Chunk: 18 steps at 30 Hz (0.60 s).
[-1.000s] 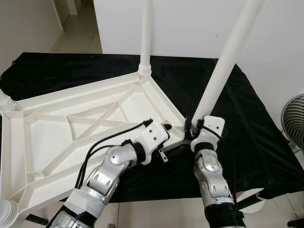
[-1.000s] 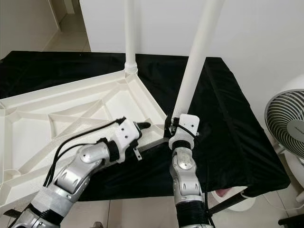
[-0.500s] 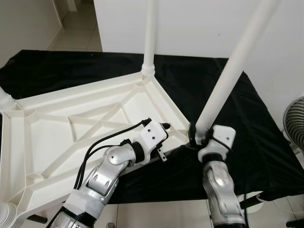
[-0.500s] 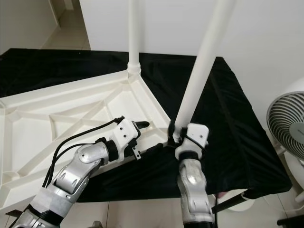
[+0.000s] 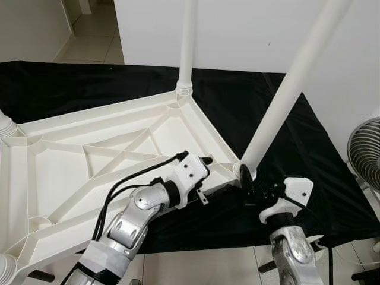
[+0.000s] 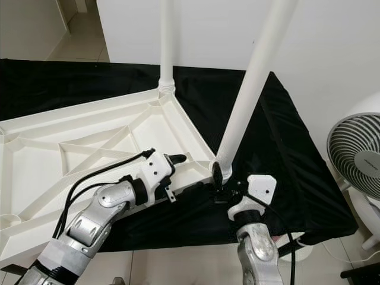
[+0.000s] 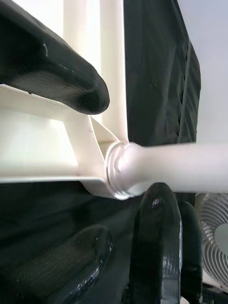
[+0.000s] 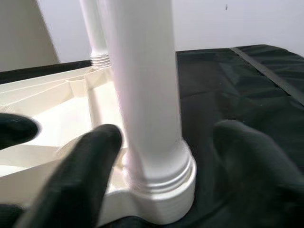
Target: Building children table
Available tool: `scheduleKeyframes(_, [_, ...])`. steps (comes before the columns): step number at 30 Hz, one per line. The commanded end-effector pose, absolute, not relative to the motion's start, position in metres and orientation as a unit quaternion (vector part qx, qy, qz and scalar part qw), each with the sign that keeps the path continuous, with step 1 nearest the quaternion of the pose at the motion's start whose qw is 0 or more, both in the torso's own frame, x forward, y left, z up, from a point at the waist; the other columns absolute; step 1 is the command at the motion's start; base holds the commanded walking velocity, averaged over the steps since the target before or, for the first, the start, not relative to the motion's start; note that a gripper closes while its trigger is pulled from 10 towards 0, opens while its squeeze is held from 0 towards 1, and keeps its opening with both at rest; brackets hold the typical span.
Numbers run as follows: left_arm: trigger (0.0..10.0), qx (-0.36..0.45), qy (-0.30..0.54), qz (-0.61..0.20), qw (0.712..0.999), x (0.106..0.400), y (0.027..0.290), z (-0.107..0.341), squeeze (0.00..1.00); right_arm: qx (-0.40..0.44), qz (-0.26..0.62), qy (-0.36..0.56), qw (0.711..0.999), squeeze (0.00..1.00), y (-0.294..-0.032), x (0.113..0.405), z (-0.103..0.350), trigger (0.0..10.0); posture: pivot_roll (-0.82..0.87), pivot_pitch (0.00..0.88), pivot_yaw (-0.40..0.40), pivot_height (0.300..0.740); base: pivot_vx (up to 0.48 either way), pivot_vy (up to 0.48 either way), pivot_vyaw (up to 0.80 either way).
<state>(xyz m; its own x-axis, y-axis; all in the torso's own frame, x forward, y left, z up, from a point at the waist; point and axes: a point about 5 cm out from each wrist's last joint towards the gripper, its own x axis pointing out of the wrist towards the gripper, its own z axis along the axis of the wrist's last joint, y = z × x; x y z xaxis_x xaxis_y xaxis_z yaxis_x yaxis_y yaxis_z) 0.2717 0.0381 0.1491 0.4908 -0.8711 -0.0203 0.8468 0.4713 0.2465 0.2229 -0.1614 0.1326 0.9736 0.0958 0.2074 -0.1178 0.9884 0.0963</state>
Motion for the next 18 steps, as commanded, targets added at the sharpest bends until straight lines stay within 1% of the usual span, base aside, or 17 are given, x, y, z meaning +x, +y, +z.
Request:
scheduleKeyframes(1, [10.0, 0.111, -0.051, -0.499, 0.858, 0.271, 0.039, 0.148, 0.0, 0.062, 0.065, -0.095, 0.991, 0.0, -0.159, 0.221, 0.132, 4.9, 0.08, 0.085, -0.045, 0.74, 0.0, 0.0, 0.0])
scheduleKeyframes(2, [10.0, 0.112, -0.051, -0.498, 0.858, 0.271, 0.04, 0.148, 0.0, 0.07, 0.084, -0.091, 0.99, 0.0, -0.156, 0.218, 0.131, 0.8, 0.08, 0.089, -0.042, 0.74, 0.0, 0.0, 0.0])
scheduleKeyframes(3, [10.0, 0.112, -0.051, -0.497, 0.859, 0.271, 0.041, 0.148, 0.0, 0.079, 0.104, -0.081, 0.988, 0.0, -0.154, 0.216, 0.13, 0.0, 0.08, 0.098, -0.04, 0.74, 0.0, 0.0, 0.0])
scheduleKeyframes(5, [10.0, 0.112, -0.053, -0.492, 0.862, 0.273, 0.042, 0.15, 0.0, 0.096, 0.153, -0.063, 0.982, 0.0, -0.148, 0.214, 0.129, 0.0, 0.08, 0.102, -0.04, 0.74, 0.0, 0.0, 0.0])
scheduleKeyframes(9, [10.0, 0.11, -0.055, -0.488, 0.864, 0.274, 0.043, 0.152, 0.0, 0.111, 0.175, -0.052, 0.977, 0.0, -0.147, 0.214, 0.127, 0.0, 0.08, 0.102, -0.04, 0.74, 0.0, 0.0, 0.0])
scheduleKeyframes(10, [10.0, 0.11, -0.058, -0.486, 0.865, 0.274, 0.045, 0.154, 0.0, 0.114, 0.201, -0.045, 0.972, 0.0, -0.147, 0.216, 0.128, 0.0, 0.08, 0.102, -0.04, 0.74, 0.0, 0.0, 0.0])
scheduleKeyframes(11, [10.0, 0.11, -0.058, -0.486, 0.865, 0.274, 0.045, 0.154, 0.0, 0.114, 0.201, -0.045, 0.972, 0.0, -0.147, 0.216, 0.128, 0.0, 0.08, 0.102, -0.04, 0.74, 0.0, 0.0, 0.0])
scheduleKeyframes(12, [10.0, 0.099, -0.069, -0.492, 0.862, 0.273, 0.046, 0.161, 0.0, 0.122, 0.226, -0.027, 0.966, 0.0, -0.15, 0.227, 0.127, 8.3, 0.09, 0.114, -0.054, 0.74, 0.0, 0.0, 0.0])
scheduleKeyframes(13, [10.0, 0.098, -0.074, -0.495, 0.86, 0.272, 0.046, 0.164, 0.0, 0.129, 0.23, -0.024, 0.964, 0.0, -0.153, 0.234, 0.129, 10.0, 0.09, 0.115, -0.06, 0.74, 0.0, 0.0, 0.0])
scheduleKeyframes(17, [10.0, 0.097, -0.077, -0.497, 0.859, 0.271, 0.047, 0.166, 0.0, 0.134, 0.232, -0.024, 0.963, 0.0, -0.155, 0.237, 0.13, 10.0, 0.09, 0.115, -0.06, 0.74, 0.0, 0.0, 0.0])
scheduleKeyframes(18, [10.0, 0.093, -0.08, -0.502, 0.856, 0.269, 0.047, 0.168, 0.0, 0.134, 0.238, -0.025, 0.962, 0.0, -0.158, 0.241, 0.131, 10.0, 0.1, 0.119, -0.071, 0.74, 0.0, 0.0, 0.0])
